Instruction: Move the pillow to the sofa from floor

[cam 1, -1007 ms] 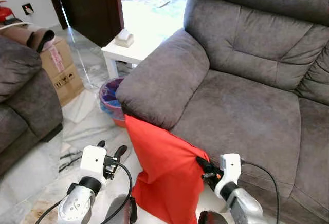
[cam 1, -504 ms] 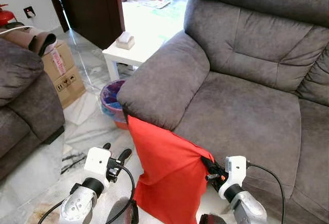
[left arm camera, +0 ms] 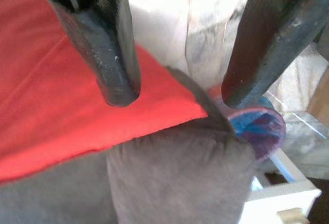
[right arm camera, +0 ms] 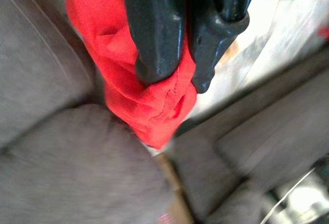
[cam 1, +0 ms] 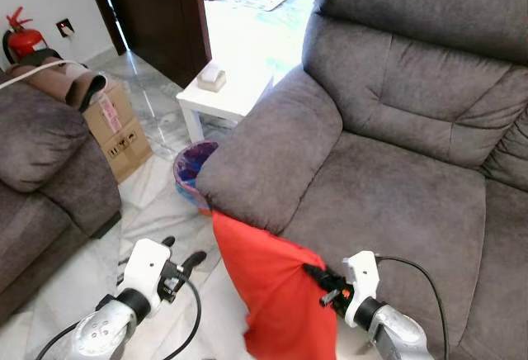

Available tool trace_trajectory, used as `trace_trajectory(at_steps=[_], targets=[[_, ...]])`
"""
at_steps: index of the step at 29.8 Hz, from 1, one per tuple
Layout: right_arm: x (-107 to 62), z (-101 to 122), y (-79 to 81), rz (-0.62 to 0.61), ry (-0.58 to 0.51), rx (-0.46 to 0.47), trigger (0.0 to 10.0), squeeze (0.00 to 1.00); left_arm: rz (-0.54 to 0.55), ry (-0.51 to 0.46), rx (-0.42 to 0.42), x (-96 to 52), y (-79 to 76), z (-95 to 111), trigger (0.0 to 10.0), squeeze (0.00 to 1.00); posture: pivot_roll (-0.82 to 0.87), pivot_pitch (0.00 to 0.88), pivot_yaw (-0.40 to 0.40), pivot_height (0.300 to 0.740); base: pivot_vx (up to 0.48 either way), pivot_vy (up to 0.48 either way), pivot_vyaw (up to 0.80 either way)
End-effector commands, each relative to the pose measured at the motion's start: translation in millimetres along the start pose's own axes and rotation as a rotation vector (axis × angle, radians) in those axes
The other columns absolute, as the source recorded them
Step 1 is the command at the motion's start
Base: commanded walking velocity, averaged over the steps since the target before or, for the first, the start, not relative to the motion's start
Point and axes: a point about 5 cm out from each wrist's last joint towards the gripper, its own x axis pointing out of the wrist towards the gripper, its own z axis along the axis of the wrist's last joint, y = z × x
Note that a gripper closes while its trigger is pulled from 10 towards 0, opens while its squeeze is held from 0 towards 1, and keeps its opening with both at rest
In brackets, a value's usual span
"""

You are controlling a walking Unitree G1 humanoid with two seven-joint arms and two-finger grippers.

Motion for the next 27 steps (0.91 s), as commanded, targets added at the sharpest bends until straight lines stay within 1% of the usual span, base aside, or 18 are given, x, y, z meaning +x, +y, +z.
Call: trace_trajectory(at_steps=[1, 2, 3, 5, 6, 7, 9, 10, 12, 14, 17, 18, 19, 20, 23, 25, 27], targets=[[-2.2, 8.1, 0.1, 0.084, 0.005, -0.076, 10.0, 0.00, -0.077, 0.057, 0.020, -5.9, -2.9, -6.3, 10.0, 0.00, 0.11, 0.126, 0.030, 0.740, 0.000, 0.000, 0.00], [-5.7, 8.9, -2.4, 0.117, 0.042, -0.102, 10.0, 0.00, -0.117, 0.083, 0.024, -7.6, -0.8, -8.0, 10.0, 0.00, 0.11, 0.126, 0.030, 0.740, 0.000, 0.000, 0.00], [-5.7, 8.9, -2.4, 0.117, 0.042, -0.102, 10.0, 0.00, -0.117, 0.083, 0.024, -7.6, -0.8, -8.0, 10.0, 0.00, 0.11, 0.126, 0.030, 0.740, 0.000, 0.000, 0.00], [-8.4, 9.4, -3.8, 0.154, 0.074, -0.123, 10.0, 0.00, -0.155, 0.129, 0.042, -9.1, 1.5, -11.4, 10.0, 0.00, 0.10, 0.124, 0.026, 0.740, 0.000, 0.000, 0.00], [-8.4, 9.4, -3.8, 0.154, 0.074, -0.123, 10.0, 0.00, -0.155, 0.129, 0.042, -9.1, 1.5, -11.4, 10.0, 0.00, 0.10, 0.124, 0.026, 0.740, 0.000, 0.000, 0.00], [-10.1, 8.1, -0.7, 0.228, 0.112, -0.135, 10.0, 0.00, -0.226, 0.178, 0.078, -12.6, 1.0, -17.5, 10.0, 0.00, 0.10, 0.122, 0.026, 0.740, 0.000, 0.000, 0.00], [-11.0, 7.2, 1.5, 0.270, 0.129, -0.135, 10.0, 0.00, -0.258, 0.198, 0.089, -14.4, 0.6, -19.8, 10.0, 0.00, 0.10, 0.122, 0.027, 0.740, 0.000, 0.000, 0.00], [-12.8, 4.8, 5.5, 0.331, 0.157, -0.143, 10.0, 0.00, -0.291, 0.218, 0.110, -17.0, 1.3, -20.9, 10.0, 0.00, 0.10, 0.120, 0.027, 0.740, 0.000, 0.000, 0.00], [-16.0, 1.1, 10.9, 0.416, 0.202, -0.149, 10.0, 0.00, -0.331, 0.258, 0.147, -21.3, 4.6, -24.1, 10.0, 0.00, 0.10, 0.118, 0.027, 0.740, 0.000, 0.000, 0.00], [-18.6, -0.7, 14.0, 0.470, 0.233, -0.158, 10.0, 0.00, -0.352, 0.282, 0.169, -23.9, 7.7, -25.9, 10.0, 0.00, 0.10, 0.117, 0.025, 0.740, 0.000, 0.000, 0.00], [-19.6, 2.5, 14.3, 0.484, 0.230, -0.172, 10.0, 0.00, -0.363, 0.294, 0.186, -25.0, 10.0, -26.7, 10.0, 0.00, 0.10, 0.115, 0.022, 0.740, 0.000, 0.000, 0.00], [-18.1, 7.3, 11.8, 0.454, 0.205, -0.180, 10.0, 0.00, -0.364, 0.295, 0.190, -25.0, 10.9, -26.9, 10.0, 0.00, 0.10, 0.115, 0.022, 0.740, 0.000, 0.000, 0.00], [-18.1, 7.3, 11.8, 0.454, 0.205, -0.180, 10.0, 0.00, -0.364, 0.295, 0.190, -25.0, 10.9, -26.9, 10.0, 0.00, 0.10, 0.115, 0.022, 0.740, 0.000, 0.000, 0.00], [-17.3, 11.5, 9.6, 0.437, 0.182, -0.165, 10.0, 0.00, -0.361, 0.292, 0.191, -24.7, 10.7, -26.7, 10.0, 0.00, 0.09, 0.113, 0.021, 0.740, 0.000, 0.000, 0.00], [-18.8, 15.5, 10.4, 0.468, 0.171, -0.147, 10.0, 0.00, -0.363, 0.287, 0.185, -23.5, 8.4, -27.2, 10.0, 0.00, 0.09, 0.106, 0.018, 0.740, 0.000, 0.000, 0.00], [-20.0, 18.1, 12.5, 0.504, 0.172, -0.138, 10.0, 0.00, -0.386, 0.292, 0.187, -23.4, 4.7, -29.5, 10.0, 0.00, 0.09, 0.102, 0.017, 0.740, 0.000, 0.000, 0.00], [-21.4, 18.8, 13.2, 0.527, 0.193, -0.155, 10.0, 0.00, -0.398, 0.294, 0.185, -23.8, 3.6, -29.9, 10.0, 0.00, 0.09, 0.098, 0.017, 0.740, 0.000, 0.000, 0.00]])
